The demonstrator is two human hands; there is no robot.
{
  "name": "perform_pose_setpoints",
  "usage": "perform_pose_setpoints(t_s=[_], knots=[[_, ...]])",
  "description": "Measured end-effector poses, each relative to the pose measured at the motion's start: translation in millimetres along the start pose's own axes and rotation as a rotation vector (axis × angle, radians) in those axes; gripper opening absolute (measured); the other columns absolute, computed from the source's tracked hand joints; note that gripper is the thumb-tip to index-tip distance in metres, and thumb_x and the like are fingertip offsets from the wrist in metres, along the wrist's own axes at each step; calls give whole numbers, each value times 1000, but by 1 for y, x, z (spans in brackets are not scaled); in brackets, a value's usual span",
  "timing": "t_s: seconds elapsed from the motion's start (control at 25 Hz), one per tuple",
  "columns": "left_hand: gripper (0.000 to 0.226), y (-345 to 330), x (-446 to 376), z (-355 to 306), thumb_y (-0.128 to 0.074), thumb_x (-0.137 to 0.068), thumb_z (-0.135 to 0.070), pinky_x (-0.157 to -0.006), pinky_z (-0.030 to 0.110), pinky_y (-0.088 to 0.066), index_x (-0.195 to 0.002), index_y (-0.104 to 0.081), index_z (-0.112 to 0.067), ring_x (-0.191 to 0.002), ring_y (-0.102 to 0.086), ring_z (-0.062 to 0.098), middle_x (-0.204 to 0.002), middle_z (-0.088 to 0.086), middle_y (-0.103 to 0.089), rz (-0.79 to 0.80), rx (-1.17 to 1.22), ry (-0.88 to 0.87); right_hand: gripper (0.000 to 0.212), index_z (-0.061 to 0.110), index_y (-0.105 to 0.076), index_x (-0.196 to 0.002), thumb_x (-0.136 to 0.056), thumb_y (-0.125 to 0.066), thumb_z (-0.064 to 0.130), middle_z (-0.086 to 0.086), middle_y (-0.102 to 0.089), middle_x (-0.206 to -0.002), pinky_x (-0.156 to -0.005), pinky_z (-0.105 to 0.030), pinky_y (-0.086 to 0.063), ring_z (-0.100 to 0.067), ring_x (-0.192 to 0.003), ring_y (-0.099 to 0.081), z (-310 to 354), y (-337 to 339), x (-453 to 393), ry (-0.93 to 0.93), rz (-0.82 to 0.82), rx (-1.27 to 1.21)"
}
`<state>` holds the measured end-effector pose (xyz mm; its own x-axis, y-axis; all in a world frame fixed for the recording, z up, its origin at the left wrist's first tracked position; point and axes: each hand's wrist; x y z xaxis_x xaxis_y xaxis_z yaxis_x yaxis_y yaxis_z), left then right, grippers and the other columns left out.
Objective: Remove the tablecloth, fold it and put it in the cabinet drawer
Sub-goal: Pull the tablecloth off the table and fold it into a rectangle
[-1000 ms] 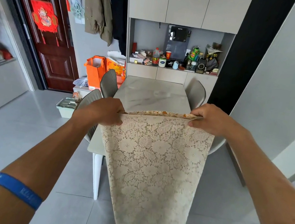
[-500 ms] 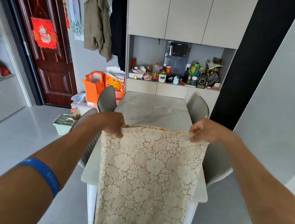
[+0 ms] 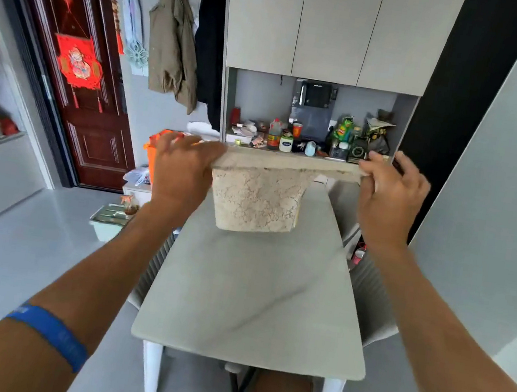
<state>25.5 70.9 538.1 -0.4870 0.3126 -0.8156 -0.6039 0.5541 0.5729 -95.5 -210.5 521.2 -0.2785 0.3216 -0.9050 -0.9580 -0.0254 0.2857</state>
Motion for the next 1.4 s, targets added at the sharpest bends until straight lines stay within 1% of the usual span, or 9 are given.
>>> perform_pose_setpoints(t_s=[0.12, 0.28, 0.36, 0.44, 0.52, 0.72, 0.96, 1.24, 1.4], knots=[[29, -69, 87, 8, -72, -72, -1, -103, 50, -37, -94, -77, -19, -106, -65, 32, -101, 8, -76, 219, -61, -7, 11, 21, -78, -89, -87, -71, 13, -4, -62, -135, -104, -53, -31, -34, -136, -41, -37, -23, 93, -59, 390, 123], [33, -155, 215, 26, -50, -94, -16, -119, 49, -11, -114, -69, -34, -140, -36, 22, -139, -13, -57, 792, -147, 81, 15, 34, -77, -92, -92, -65, 25, 5, -47, -150, -113, -53, -21, -28, -147, -24, -74, -50, 226, -147, 920, 324], [32, -171, 263, 25, -62, -86, -12, -114, 50, -23, -104, -74, -35, -130, -48, 24, -130, -11, -64, 927, -119, 70, 18, 38, -73, -104, -96, -58, 33, 13, -39, -154, -117, -47, -14, -19, -150, -16, -88, -53, 273, -184, 1141, 362], [24, -183, 299, 27, -74, -79, -16, -95, 43, -44, -94, -77, -34, -103, -62, 24, -106, -7, -71, 1000, -113, 33, 20, 39, -72, -108, -96, -57, 36, 18, -42, -150, -118, -42, -14, -14, -148, -19, -98, -57, 306, -237, 1317, 357], [21, -188, 319, 33, -58, -94, -28, -82, 31, -41, -108, -72, -34, -97, -58, 20, -104, -6, -65, 1118, -125, 21, 19, 35, -73, -107, -93, -59, 34, 19, -55, -139, -115, -37, -24, -13, -141, -35, -100, -61, 321, -291, 1424, 326], [25, -221, 320, 55, -47, -97, -23, -85, 34, -43, -111, -68, -27, -102, -59, 21, -107, -3, -66, 1207, 97, 137, 21, 35, -73, -104, -93, -56, 29, 15, -71, -110, -91, -31, -38, -10, -106, -63, -111, -86, 321, -387, 1467, 352], [29, -299, 265, 89, -51, -88, -3, -76, 30, -44, -106, -64, -21, -94, -63, 25, -105, 2, -71, 1188, 329, 460, 28, 30, -67, -110, -97, -46, 17, 7, -74, -103, -83, -35, -39, -20, -98, -64, -145, -169, 298, -330, 1352, 410], [27, -424, 269, 112, -47, -91, -1, -71, 27, -40, -106, -65, -13, -93, -60, 27, -110, 11, -68, 1262, 278, 600, 29, 21, -62, -108, -89, -46, 5, -2, -69, -99, -85, -40, -39, -29, -100, -61, -214, -295, 336, -347, 1530, 360], [18, -460, 279, 117, -52, -92, -6, -82, 33, -47, -101, -67, -12, -98, -63, 27, -109, 11, -69, 1264, 235, 683, 27, 19, -66, -108, -88, -52, 8, -5, -71, -105, -84, -39, -52, -30, -98, -65, -241, -320, 358, -475, 1586, 264]])
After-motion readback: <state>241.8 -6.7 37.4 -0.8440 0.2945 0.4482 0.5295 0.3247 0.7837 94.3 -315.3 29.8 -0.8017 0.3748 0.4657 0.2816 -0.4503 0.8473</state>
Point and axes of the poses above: each hand's wrist, its own x-axis away from the middle knuckle, its own y-axis out of the back of the hand, z = x × y
